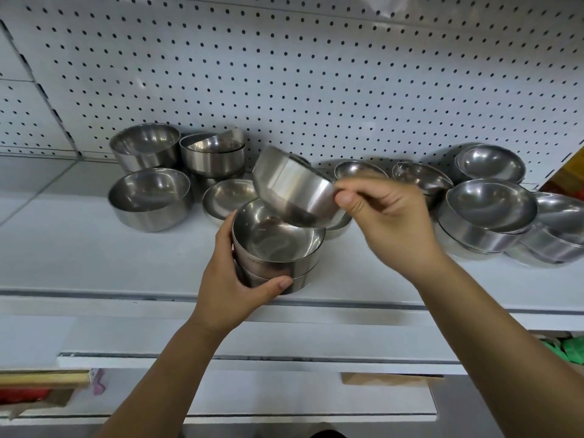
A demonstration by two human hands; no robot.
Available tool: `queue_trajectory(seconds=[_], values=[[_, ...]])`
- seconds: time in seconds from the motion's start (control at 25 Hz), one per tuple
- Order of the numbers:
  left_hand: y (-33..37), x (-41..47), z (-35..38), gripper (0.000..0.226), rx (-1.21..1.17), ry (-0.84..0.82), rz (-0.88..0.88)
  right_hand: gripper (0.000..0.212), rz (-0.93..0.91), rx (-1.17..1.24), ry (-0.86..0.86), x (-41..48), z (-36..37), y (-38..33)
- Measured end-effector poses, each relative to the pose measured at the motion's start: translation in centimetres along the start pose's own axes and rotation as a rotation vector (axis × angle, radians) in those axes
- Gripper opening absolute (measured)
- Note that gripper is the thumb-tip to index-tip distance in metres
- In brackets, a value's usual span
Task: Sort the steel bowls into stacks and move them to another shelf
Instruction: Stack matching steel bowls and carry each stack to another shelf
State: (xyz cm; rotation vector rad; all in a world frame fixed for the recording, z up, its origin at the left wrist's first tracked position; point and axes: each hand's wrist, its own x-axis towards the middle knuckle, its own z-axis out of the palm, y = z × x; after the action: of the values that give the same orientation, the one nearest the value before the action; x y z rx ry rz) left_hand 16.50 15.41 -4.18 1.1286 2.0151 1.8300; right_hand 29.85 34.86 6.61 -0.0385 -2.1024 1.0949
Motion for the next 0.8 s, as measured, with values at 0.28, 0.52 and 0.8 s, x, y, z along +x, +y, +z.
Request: queue_trajectory(seconds=[0.28, 0.52, 0.8], values=[[0.3, -0.3, 0.0, 0.111, -0.018, 0.008, -0.022, 0.007, -0.341, -0.270, -0.207, -0.5, 1.8, 0.0], [0.3, -0.4, 0.0, 0.110, -0.030, -0.006, -0.040, 0.011, -0.403, -0.337, -0.265, -1.1, 1.6, 0.9], [1.5, -2.0, -0.8, 0.089, -0.061, -0.025, -0.054, 0.055, 0.041, -0.195, -0.030, -3.5, 2.7, -0.5]])
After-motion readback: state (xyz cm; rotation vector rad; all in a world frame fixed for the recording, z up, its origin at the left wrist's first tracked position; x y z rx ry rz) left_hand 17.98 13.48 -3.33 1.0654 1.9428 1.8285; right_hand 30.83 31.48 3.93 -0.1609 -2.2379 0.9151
